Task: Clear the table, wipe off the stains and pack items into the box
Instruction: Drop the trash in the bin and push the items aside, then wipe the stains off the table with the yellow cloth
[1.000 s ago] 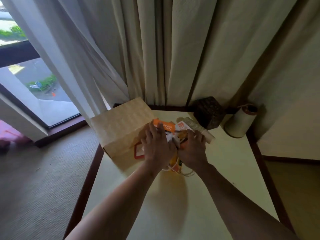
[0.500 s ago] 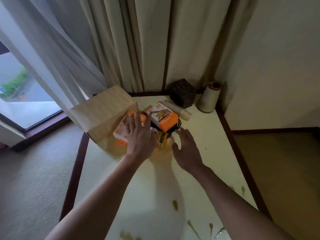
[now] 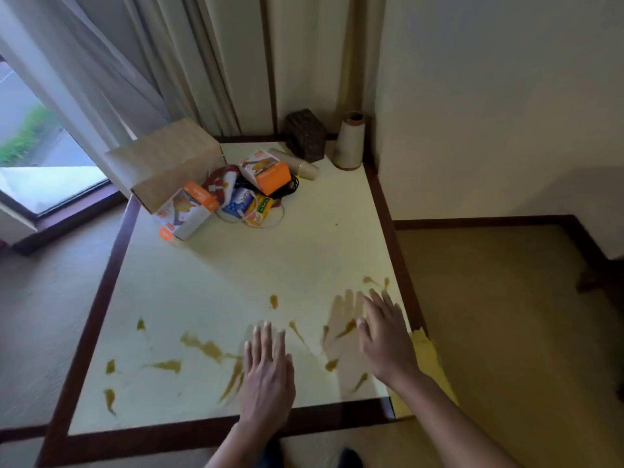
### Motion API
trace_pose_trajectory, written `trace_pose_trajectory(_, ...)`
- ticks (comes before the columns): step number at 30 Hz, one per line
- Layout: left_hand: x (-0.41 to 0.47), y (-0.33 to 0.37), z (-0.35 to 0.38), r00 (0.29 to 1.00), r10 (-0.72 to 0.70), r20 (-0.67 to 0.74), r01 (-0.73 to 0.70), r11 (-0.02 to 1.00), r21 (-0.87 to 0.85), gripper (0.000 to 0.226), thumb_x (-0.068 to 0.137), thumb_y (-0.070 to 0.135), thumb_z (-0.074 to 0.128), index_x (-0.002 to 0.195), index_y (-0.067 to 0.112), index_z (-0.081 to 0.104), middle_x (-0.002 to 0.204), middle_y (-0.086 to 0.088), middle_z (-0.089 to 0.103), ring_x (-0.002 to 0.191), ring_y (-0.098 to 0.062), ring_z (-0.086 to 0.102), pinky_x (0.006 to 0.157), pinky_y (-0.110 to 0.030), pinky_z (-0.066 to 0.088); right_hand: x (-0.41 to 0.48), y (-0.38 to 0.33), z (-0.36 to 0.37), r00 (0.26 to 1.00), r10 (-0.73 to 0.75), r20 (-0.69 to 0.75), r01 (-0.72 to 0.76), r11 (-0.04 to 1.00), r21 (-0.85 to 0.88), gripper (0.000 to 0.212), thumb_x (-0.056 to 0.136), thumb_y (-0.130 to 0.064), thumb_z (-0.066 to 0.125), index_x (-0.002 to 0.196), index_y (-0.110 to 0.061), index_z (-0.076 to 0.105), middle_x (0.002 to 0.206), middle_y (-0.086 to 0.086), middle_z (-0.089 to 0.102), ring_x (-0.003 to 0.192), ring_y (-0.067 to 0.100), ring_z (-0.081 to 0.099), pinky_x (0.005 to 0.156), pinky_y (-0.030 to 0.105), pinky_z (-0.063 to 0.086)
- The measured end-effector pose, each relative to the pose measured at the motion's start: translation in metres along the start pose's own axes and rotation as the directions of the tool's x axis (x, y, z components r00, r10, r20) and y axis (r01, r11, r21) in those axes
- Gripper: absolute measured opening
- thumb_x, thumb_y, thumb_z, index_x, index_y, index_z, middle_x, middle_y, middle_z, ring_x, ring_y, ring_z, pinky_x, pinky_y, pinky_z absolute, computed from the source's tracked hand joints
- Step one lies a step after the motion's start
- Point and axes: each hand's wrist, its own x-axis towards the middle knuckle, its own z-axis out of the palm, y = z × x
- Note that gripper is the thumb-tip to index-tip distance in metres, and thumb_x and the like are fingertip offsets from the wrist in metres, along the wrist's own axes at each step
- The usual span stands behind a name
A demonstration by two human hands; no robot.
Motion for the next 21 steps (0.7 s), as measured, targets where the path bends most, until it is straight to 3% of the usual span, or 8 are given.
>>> trace_pose_trajectory(4, -0.018, 0.005, 0.024, 0.999, -0.042, -0.020, 0.043, 0.995, 0.085, 0.061, 0.109, 0.035, 0.022, 0.163, 0.007, 0.021, 0.171, -0.020, 0.009, 0.160, -0.034, 0.000, 0.127, -0.051, 0.007, -0.050, 0.069, 0.015, 0.999, 0.045, -0.011, -0.046, 0.982, -0.183, 0.063, 0.105, -0.046, 0.019, 0.163, -0.021, 0.009, 0.171, 0.000, -0.003, 0.156, 0.018, -0.017, 0.128, 0.043, -0.005)
trace_pose_trajectory(7, -0.031, 0.002, 0.033, 0.997, -0.079, -0.011, 0.079, 0.992, 0.101, 0.064, 0.110, 0.040, 0.014, 0.164, 0.005, 0.012, 0.172, -0.017, -0.003, 0.160, -0.029, -0.009, 0.128, -0.050, 0.002, -0.080, 0.100, 0.033, 0.990, 0.119, 0.082, -0.093, 0.957, -0.274, 0.075, 0.101, -0.057, 0.003, 0.162, -0.015, -0.005, 0.169, 0.007, -0.015, 0.155, 0.023, -0.021, 0.127, 0.046, -0.006)
trace_pose_trajectory(10, -0.039, 0.006, 0.038, 0.998, -0.056, -0.003, 0.056, 0.991, 0.125, 0.065, 0.110, 0.041, 0.016, 0.163, 0.003, 0.011, 0.172, -0.017, -0.004, 0.160, -0.028, -0.009, 0.128, -0.049, 0.000, -0.085, 0.113, 0.043, 0.990, 0.101, 0.095, -0.067, 0.948, -0.312, 0.074, 0.102, -0.057, 0.002, 0.160, -0.014, -0.012, 0.168, 0.008, -0.021, 0.154, 0.026, -0.022, 0.127, 0.048, -0.005)
trace_pose_trajectory(15, -0.038, 0.008, 0.037, 0.999, -0.038, 0.008, 0.036, 0.985, 0.171, 0.067, 0.110, 0.041, 0.020, 0.162, 0.001, 0.011, 0.173, -0.017, -0.003, 0.160, -0.030, -0.006, 0.128, -0.053, 0.003, -0.011, 0.106, 0.035, 0.995, 0.095, 0.036, -0.081, 0.957, -0.277, 0.072, 0.103, -0.052, 0.007, 0.162, -0.013, -0.008, 0.170, 0.012, -0.011, 0.157, 0.030, -0.012, 0.127, 0.049, -0.004)
trace_pose_trajectory(21, -0.036, 0.011, 0.035, 0.999, -0.036, 0.005, 0.034, 0.982, 0.186, 0.070, 0.107, 0.041, 0.027, 0.162, 0.000, 0.015, 0.172, -0.020, 0.003, 0.160, -0.033, -0.001, 0.127, -0.055, 0.007, 0.142, 0.091, 0.022, 0.998, 0.058, 0.035, -0.043, 0.938, -0.345, 0.069, 0.104, -0.049, 0.010, 0.162, -0.013, 0.002, 0.170, 0.016, -0.001, 0.157, 0.036, -0.002, 0.126, 0.054, 0.002)
